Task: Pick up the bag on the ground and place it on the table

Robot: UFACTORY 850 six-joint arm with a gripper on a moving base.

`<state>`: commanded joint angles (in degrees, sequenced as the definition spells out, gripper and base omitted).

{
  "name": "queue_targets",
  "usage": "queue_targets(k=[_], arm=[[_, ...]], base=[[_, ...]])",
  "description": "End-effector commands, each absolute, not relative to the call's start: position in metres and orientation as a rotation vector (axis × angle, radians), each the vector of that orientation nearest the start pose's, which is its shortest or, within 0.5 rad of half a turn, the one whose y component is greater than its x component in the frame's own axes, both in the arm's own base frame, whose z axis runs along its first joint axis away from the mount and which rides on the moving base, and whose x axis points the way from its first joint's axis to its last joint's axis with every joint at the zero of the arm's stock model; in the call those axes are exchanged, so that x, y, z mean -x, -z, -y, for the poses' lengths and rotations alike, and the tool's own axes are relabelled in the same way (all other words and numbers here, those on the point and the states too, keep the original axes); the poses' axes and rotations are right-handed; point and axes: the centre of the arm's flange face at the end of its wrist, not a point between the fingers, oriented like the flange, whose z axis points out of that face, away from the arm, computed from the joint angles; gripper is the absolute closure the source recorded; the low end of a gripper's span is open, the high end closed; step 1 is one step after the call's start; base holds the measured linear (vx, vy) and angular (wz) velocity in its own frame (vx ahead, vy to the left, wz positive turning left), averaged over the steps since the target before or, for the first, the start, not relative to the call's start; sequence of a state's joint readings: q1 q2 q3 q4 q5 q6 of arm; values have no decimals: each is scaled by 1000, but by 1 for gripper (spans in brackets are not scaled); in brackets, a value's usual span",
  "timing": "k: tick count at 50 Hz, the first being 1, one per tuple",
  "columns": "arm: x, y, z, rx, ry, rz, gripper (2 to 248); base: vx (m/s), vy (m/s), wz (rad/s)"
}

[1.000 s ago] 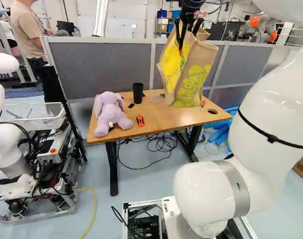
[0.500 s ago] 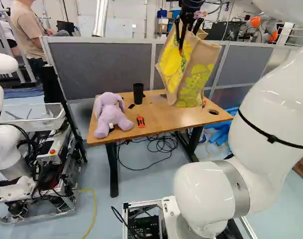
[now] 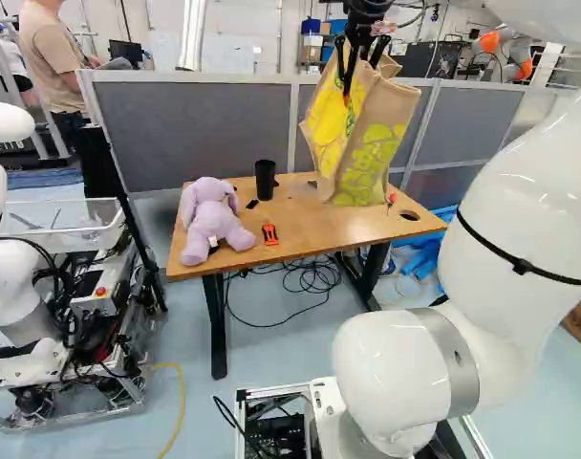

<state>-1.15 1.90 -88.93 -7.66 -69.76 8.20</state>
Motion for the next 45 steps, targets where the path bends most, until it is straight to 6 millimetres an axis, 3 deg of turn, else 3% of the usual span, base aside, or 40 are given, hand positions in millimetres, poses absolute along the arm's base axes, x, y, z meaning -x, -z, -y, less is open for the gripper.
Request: queue_targets(k=[45], arm=[[-443,-827,20,2960,612,-926,216]], base=[[0,0,0]])
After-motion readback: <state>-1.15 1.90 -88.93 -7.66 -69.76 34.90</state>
